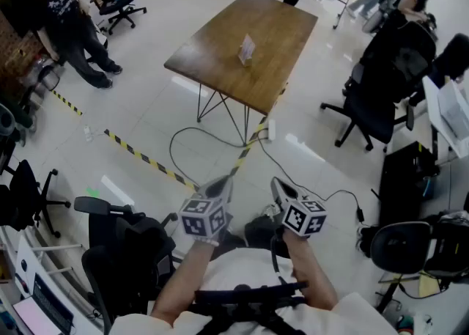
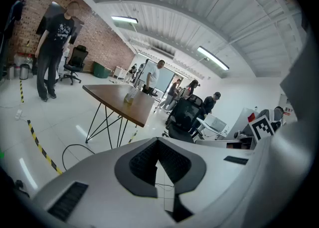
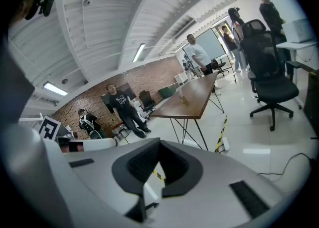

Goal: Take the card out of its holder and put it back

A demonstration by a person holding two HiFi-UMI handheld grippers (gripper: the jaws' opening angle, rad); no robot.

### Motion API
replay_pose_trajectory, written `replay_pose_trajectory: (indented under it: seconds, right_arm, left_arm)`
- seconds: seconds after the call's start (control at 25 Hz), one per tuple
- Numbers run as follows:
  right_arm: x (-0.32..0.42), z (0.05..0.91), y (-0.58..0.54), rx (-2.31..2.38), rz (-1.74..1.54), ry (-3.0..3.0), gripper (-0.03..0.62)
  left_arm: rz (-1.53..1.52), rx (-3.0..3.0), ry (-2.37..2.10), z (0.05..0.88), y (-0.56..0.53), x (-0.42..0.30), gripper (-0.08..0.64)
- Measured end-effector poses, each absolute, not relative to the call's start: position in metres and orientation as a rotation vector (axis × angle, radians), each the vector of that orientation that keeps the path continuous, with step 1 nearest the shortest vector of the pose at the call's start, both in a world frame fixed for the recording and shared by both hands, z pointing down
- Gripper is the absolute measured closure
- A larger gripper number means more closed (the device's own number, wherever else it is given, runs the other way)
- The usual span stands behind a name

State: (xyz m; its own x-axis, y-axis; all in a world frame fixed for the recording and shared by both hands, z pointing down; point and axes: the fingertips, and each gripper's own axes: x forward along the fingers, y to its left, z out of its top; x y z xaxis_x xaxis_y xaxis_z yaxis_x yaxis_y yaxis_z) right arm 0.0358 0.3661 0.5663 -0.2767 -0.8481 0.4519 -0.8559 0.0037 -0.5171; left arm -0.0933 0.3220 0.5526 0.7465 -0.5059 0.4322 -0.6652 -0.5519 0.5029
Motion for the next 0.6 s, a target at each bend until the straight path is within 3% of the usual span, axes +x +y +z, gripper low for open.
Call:
replay_pose_trajectory:
  seconds: [0.6]
  right_arm:
    - [0.027,0.571,0.359,1.853,1.176,-2.234,0.592]
  left_arm:
    - [0.298,2.267,-0.925,0.552,0.307,-0.11,0.564]
